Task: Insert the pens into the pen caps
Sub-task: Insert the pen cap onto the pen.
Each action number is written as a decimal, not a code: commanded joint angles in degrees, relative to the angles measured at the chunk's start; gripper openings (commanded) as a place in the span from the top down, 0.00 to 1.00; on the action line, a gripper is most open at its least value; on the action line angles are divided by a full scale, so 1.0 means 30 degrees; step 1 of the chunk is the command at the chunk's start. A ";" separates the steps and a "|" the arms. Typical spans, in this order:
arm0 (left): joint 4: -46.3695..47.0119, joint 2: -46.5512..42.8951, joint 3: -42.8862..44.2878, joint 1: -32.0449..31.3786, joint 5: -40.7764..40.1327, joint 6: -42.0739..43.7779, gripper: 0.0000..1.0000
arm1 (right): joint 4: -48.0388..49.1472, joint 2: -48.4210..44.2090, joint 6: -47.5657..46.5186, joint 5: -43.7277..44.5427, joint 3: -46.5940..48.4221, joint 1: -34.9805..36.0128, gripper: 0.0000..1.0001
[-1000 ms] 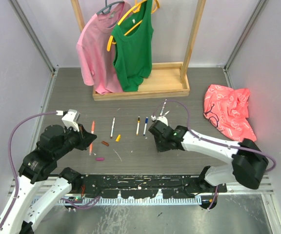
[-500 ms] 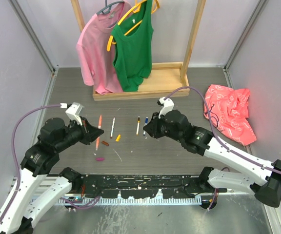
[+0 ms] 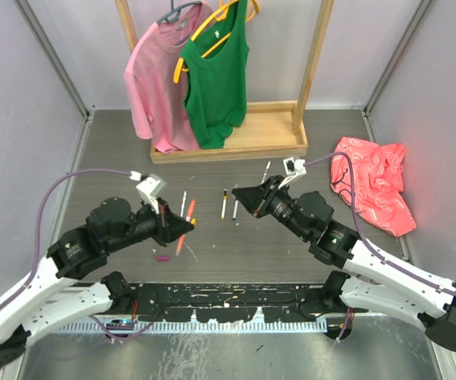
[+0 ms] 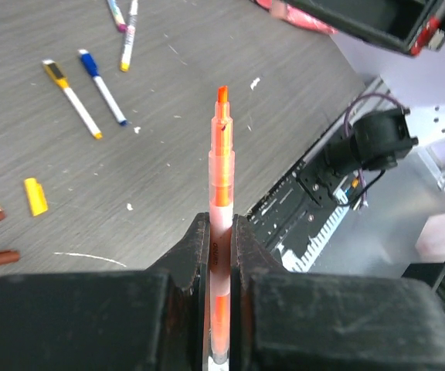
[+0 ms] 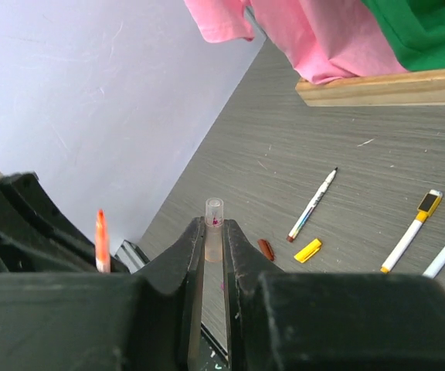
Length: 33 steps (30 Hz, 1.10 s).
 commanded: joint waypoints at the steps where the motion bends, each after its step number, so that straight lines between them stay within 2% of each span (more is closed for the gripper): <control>1: 0.2728 0.1660 -0.0283 -0.3459 -0.3489 -0.0559 1.00 | 0.2176 -0.1445 0.0295 0.1662 -0.0446 0.0068 1.00; 7: 0.4445 0.3558 -0.0320 -0.6421 -0.5564 -0.0833 1.00 | 0.2919 -0.4084 0.0329 0.2647 -0.2208 0.0068 1.00; 15: 0.7662 0.4124 -0.0936 -0.7018 -0.4366 -0.0593 1.00 | 0.7015 -0.6486 0.0424 0.2349 -0.4747 0.0068 1.00; 26: 0.8159 0.4024 -0.0675 -0.7019 -0.4037 -0.0185 1.00 | 1.0514 -0.4880 0.0316 -0.1150 -0.4899 0.0064 1.00; 33: 0.8241 0.3651 -0.0769 -0.7019 -0.3695 -0.0094 1.00 | 1.0332 -0.3831 0.0964 -0.1446 -0.4614 0.0054 1.00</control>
